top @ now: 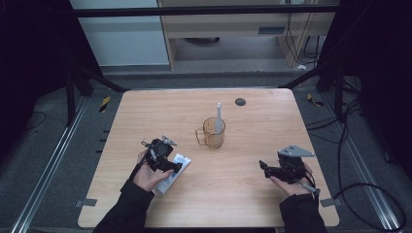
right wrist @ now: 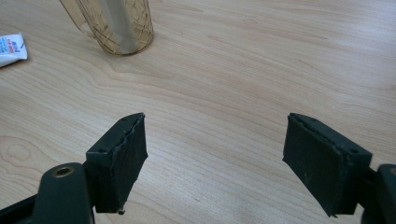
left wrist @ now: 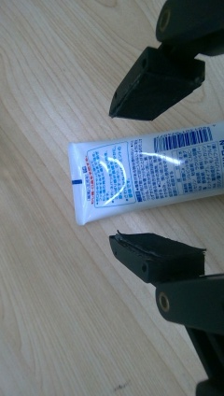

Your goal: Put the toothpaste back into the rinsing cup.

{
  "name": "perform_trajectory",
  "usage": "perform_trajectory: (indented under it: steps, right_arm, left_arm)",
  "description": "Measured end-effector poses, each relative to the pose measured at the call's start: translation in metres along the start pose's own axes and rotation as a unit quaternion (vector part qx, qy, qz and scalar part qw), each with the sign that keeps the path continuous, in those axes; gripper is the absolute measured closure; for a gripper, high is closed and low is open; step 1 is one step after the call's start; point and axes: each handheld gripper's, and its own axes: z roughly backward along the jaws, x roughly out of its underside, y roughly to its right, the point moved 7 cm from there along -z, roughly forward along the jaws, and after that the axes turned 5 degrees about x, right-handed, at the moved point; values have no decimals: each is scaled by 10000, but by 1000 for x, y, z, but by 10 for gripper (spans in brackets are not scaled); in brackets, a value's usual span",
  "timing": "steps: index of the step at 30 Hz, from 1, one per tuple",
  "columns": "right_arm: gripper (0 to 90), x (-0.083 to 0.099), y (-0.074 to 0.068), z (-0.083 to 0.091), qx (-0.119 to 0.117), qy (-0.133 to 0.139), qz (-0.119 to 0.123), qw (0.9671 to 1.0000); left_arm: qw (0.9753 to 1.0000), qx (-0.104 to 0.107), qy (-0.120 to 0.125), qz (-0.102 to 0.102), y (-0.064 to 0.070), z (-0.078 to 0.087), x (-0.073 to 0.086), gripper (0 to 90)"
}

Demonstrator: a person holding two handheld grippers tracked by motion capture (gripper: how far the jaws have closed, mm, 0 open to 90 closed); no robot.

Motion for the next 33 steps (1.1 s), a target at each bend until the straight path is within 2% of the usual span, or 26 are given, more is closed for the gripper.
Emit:
perform_trajectory:
  steps: [9, 17, 29, 33]
  right_arm:
    - [214, -1, -5, -3, -14, -33, 76, 10000]
    - [214, -1, -5, -3, -12, -38, 66, 10000]
    - [214, 0, -5, -4, -13, -66, 101, 9999]
    - [214, 0, -5, -3, -3, -67, 105, 9999]
  left_arm:
    - [9995, 49, -297, -38, 1, -14, 6, 307]
    - [9990, 54, -436, -5, 1, -20, 9, 308]
    - [9976, 86, -686, 104, 0, -29, 15, 364]
    - [9970, 128, -718, 247, -1, -29, 16, 378]
